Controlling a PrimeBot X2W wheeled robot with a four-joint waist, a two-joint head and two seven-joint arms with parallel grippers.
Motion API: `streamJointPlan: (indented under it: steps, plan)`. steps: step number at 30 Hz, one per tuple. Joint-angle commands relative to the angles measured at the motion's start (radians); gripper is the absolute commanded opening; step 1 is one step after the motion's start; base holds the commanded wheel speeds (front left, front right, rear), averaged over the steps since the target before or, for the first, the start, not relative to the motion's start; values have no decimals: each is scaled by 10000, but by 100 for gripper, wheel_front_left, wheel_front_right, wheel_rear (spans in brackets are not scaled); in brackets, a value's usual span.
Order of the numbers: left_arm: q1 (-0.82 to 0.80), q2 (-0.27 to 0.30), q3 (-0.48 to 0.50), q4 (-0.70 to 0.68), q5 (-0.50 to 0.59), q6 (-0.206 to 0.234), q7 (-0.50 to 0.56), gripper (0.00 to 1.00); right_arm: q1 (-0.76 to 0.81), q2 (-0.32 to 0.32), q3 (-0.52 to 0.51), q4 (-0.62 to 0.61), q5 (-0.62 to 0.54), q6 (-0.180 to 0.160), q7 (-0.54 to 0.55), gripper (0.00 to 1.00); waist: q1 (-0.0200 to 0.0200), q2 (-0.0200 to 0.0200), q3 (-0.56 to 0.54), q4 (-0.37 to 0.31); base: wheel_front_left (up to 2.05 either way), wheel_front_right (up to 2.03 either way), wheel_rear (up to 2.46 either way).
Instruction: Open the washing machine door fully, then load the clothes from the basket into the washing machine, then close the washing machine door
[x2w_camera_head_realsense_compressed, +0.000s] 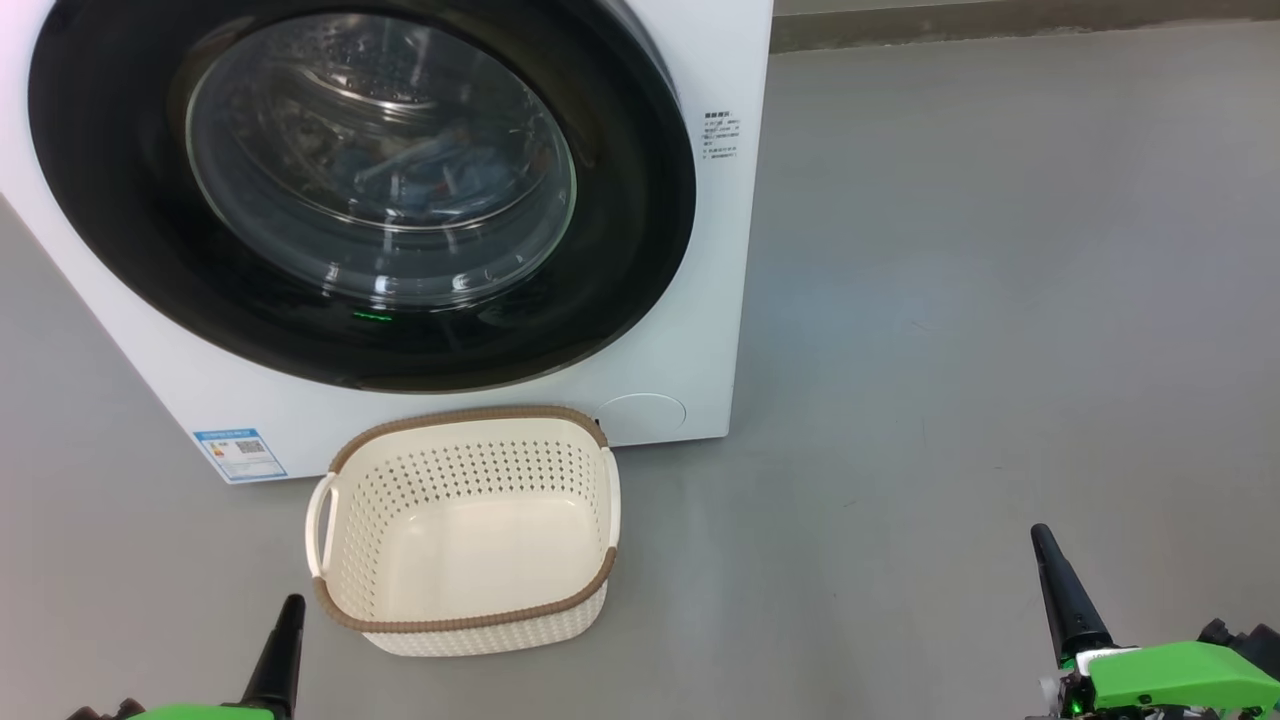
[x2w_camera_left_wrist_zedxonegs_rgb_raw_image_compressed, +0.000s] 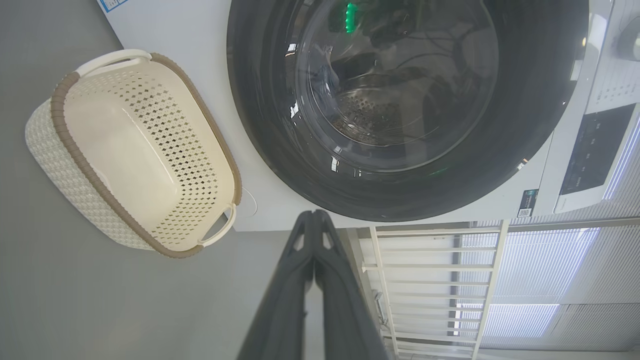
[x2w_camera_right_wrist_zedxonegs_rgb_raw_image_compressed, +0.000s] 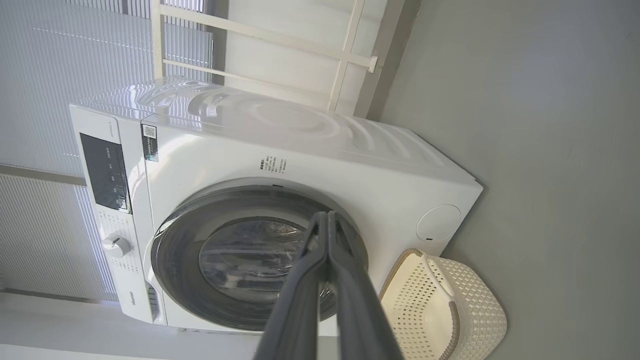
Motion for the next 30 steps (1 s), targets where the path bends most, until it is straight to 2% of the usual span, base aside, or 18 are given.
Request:
streamJointPlan:
  steps: [1, 18, 30]
  plan:
    - [-467, 225, 300, -182, -280, -61, 87, 0, -409, -100, 119, -240, 347, -7, 73, 0, 0, 0, 0, 4, 0, 0, 0]
    - [-788, 265, 424, -94, -2095, -126, 586, 0, -589, -91, -78, -231, 2251, -15, 591, 0, 0, 0, 1, 58, 0, 0, 0]
    - [-790, 265, 425, -94, -2105, -127, 588, 0, -593, -65, -117, -229, 2231, -15, 624, 0, 0, 0, 1, 58, 0, 0, 0]
